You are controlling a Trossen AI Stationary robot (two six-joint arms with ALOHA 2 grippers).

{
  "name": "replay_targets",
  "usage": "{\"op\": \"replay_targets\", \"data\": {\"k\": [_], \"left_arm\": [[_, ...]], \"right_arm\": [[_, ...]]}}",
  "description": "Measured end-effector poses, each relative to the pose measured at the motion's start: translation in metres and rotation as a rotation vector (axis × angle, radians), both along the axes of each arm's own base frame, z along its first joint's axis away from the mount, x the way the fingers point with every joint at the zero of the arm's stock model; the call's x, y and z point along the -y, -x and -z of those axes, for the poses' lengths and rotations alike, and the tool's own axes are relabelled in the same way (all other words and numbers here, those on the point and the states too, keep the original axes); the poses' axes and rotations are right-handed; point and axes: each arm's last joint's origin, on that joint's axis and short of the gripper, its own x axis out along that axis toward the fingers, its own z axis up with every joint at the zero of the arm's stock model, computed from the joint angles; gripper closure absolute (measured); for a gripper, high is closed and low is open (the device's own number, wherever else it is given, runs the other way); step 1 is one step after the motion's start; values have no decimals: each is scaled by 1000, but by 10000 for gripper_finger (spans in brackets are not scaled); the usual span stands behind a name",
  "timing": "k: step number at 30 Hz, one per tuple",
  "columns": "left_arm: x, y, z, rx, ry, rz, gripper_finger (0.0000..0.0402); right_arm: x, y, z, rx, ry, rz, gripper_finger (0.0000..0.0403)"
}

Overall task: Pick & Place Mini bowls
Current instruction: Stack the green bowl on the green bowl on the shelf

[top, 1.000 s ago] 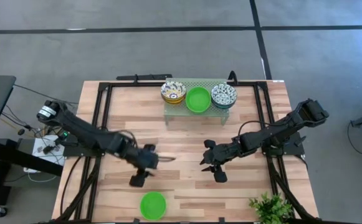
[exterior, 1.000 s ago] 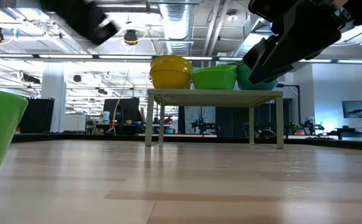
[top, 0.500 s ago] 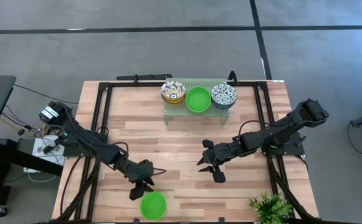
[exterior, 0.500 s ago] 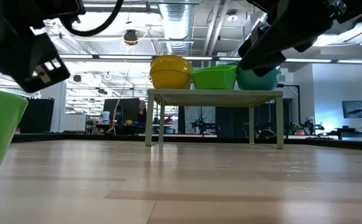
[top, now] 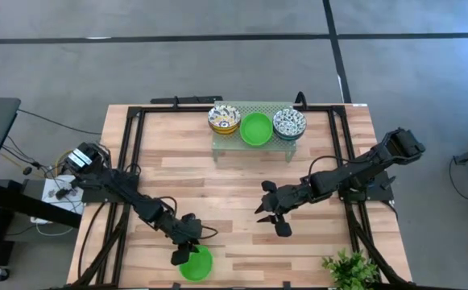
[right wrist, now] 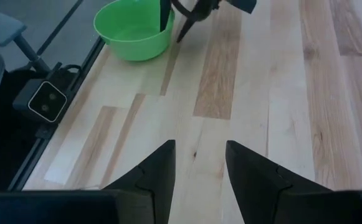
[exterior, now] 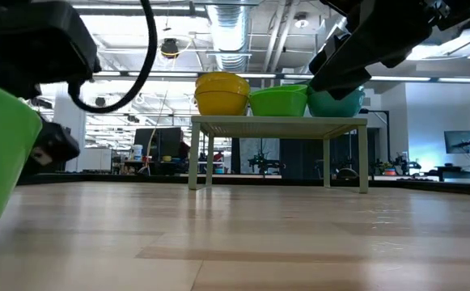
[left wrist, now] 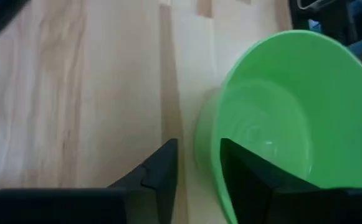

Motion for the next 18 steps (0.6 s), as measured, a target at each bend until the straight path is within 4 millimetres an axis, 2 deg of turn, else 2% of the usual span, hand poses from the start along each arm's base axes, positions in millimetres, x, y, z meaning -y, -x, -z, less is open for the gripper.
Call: {"op": "replay_targets", "data": {"k": [3, 7, 11, 18], "left_arm": [[-3, -2, -6, 43, -17, 21, 321], [-13, -7, -23, 117, -20, -43, 385], [-27, -12, -44, 206, -9, -132, 390], [-49, -17, -66, 298, -27, -176, 393]], "right_arm": [[0, -2, -3, 32, -10, -1, 266], [-1, -9, -14, 196, 49, -62, 268], [-2, -14, -26, 359, 90, -100, 273], [-13, -13, -33, 466, 124, -157, 280]]}}
